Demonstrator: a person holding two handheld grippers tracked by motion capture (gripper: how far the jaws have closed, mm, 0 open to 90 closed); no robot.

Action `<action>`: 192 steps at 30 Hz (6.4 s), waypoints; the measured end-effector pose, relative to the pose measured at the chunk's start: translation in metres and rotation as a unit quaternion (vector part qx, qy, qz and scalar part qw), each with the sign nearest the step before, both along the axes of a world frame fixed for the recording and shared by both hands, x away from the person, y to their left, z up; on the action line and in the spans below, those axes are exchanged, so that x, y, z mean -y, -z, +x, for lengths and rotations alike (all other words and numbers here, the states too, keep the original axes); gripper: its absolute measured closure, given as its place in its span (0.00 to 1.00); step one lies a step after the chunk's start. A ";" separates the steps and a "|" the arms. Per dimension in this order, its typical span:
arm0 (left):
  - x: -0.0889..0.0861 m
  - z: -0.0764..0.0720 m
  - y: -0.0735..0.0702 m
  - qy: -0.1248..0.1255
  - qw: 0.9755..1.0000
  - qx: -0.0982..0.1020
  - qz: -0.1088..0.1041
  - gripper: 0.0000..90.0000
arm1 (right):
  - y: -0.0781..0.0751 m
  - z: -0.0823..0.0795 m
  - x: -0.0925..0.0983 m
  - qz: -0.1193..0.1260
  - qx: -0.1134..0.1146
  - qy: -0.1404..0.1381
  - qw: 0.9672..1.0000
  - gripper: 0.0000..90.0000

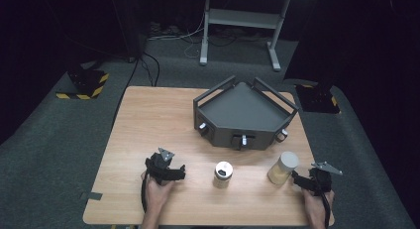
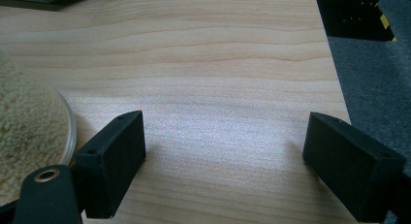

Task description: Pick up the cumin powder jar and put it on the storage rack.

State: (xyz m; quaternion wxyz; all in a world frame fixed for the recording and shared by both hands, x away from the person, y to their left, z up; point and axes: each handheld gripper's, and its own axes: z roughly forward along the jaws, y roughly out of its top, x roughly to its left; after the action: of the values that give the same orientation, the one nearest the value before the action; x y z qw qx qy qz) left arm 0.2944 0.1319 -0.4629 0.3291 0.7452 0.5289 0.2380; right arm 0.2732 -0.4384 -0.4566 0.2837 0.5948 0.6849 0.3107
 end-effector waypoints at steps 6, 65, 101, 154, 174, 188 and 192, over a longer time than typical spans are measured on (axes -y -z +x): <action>0.002 0.001 -0.001 -0.003 1.000 -0.003 0.000 0.02 | 0.000 0.000 0.000 0.000 0.000 0.000 1.000 0.16; 0.004 -0.027 -0.018 0.177 0.983 0.013 -0.037 0.00 | 0.000 0.000 0.000 0.000 -0.001 -0.001 1.000 0.16; 0.069 -0.026 -0.023 0.249 0.968 0.027 -0.024 0.01 | 0.000 0.000 0.000 0.000 -0.001 -0.001 1.000 0.16; 0.114 -0.018 -0.018 0.211 0.977 0.040 0.007 0.34 | 0.000 0.000 0.000 0.001 -0.001 -0.003 1.000 0.15; 0.110 -0.016 -0.023 0.211 0.977 0.033 -0.007 0.35 | 0.000 0.000 0.001 0.000 -0.001 -0.004 1.000 0.15; 0.099 -0.013 -0.047 0.218 0.975 0.036 -0.007 0.35 | 0.000 0.001 0.001 0.000 -0.001 -0.005 1.000 0.15; 0.096 -0.013 -0.055 0.219 0.975 0.036 -0.005 0.35 | 0.000 0.001 0.001 -0.001 -0.001 -0.006 1.000 0.15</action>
State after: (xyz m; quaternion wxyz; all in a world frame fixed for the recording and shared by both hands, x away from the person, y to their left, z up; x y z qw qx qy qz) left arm 0.2815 0.0363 -0.4078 0.3962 0.8321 0.3417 0.1840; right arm 0.2737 -0.4392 -0.4565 0.2817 0.5904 0.6893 0.3114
